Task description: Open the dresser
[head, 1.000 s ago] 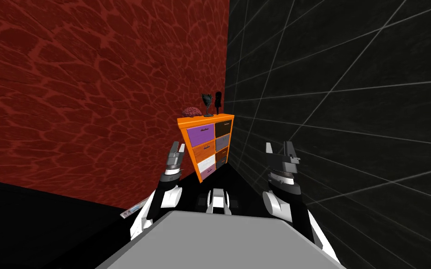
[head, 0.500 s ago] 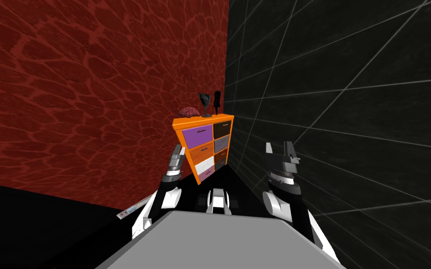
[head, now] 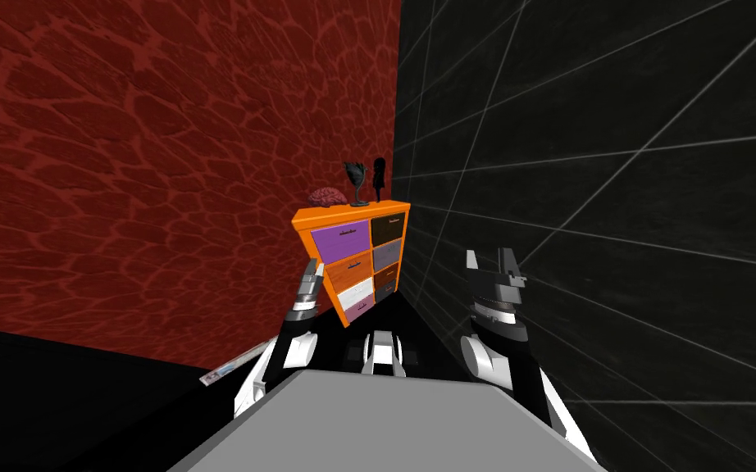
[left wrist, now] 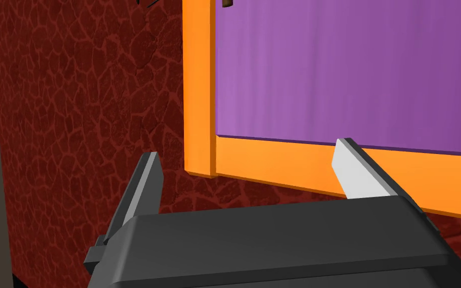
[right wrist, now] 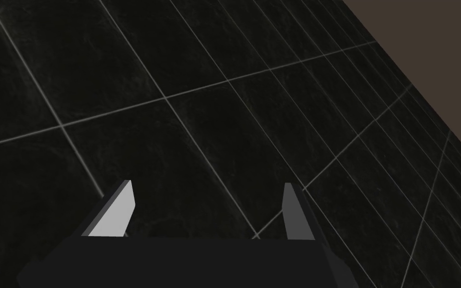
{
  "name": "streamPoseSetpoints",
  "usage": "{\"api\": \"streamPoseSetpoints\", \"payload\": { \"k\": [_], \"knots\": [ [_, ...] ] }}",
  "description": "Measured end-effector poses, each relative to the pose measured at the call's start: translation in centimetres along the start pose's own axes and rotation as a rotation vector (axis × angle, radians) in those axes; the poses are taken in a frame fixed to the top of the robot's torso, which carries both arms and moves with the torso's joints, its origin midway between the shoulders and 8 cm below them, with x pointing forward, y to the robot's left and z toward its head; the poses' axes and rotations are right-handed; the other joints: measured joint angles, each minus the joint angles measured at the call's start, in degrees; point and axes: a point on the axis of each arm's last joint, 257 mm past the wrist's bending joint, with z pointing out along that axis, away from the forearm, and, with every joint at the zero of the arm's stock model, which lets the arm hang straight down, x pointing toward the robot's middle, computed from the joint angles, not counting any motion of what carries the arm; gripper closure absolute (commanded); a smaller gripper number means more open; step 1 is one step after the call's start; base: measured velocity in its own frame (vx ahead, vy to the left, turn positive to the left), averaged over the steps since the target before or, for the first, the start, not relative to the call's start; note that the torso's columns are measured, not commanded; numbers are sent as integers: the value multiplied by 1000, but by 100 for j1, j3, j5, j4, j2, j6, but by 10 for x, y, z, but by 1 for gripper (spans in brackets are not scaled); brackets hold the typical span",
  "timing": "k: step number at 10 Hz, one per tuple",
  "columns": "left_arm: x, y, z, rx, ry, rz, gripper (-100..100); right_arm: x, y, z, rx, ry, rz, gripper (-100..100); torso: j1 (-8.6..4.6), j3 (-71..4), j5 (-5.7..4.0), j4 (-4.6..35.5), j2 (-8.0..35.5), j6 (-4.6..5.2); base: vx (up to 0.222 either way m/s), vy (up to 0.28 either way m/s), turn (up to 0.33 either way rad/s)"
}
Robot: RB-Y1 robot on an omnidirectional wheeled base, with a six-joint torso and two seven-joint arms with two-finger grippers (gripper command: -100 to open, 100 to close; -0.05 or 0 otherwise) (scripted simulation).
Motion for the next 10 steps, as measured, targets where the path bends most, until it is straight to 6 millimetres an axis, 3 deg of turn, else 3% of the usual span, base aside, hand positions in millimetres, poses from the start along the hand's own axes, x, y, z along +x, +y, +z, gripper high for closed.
{"api": "streamPoseSetpoints", "payload": {
  "k": [10],
  "knots": [
    [-20,77,-36,-169,-26,16,-100,0,0,0,0,0,0,0,1,-4,0,-2,-5,0,77,-81,46]
  ]
}}
